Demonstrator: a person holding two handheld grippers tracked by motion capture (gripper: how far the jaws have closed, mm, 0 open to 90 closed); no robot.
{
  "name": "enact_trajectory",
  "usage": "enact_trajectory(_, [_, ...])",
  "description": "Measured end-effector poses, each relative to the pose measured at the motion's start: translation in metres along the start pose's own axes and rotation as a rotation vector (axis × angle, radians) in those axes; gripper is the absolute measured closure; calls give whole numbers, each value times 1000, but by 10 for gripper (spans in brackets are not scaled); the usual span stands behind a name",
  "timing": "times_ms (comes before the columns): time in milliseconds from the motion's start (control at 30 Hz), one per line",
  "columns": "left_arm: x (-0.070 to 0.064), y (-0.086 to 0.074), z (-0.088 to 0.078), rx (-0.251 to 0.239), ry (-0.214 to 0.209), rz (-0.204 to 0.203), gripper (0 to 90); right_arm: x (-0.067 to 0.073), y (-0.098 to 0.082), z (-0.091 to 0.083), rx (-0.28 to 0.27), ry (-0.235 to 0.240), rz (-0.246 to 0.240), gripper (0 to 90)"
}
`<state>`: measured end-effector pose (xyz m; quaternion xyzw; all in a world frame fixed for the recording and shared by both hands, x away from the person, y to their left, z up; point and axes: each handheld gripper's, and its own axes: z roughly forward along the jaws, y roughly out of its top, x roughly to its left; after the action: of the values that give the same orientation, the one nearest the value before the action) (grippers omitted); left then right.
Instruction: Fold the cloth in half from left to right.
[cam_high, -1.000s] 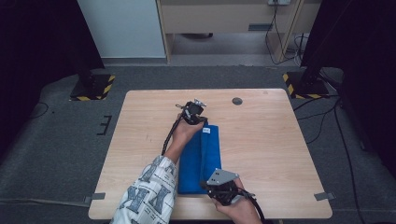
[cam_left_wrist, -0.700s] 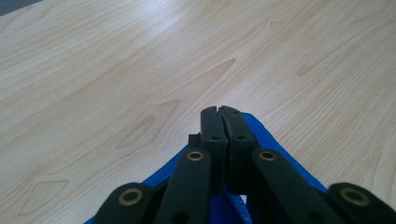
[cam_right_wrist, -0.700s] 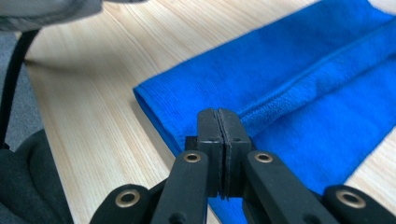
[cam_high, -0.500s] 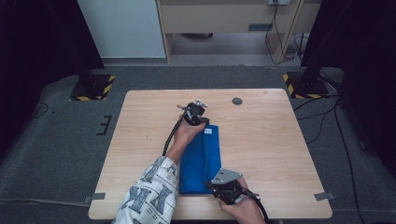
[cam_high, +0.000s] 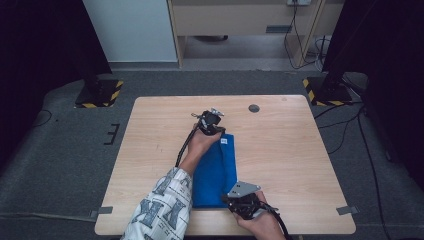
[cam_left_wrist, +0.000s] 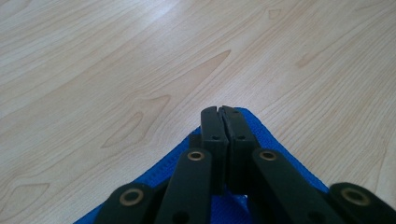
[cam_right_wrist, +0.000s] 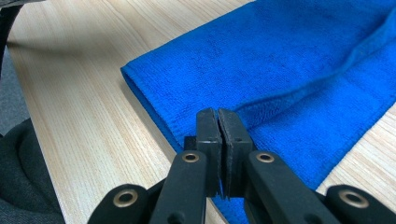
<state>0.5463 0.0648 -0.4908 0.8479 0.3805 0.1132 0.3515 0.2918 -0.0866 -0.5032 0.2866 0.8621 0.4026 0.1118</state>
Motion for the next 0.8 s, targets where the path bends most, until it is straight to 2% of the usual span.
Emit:
enact_trajectory(400, [-4, 1, 0, -6, -6, 2, 883, -3, -4, -1, 13, 0, 19, 879])
enact_trajectory(633, [-6, 4, -2, -18, -4, -1, 887, -2, 1, -11, -17, 4, 23, 884])
enact_trajectory(800, [-11, 3, 4, 8, -9, 9, 885, -3, -4, -12, -6, 5, 28, 883])
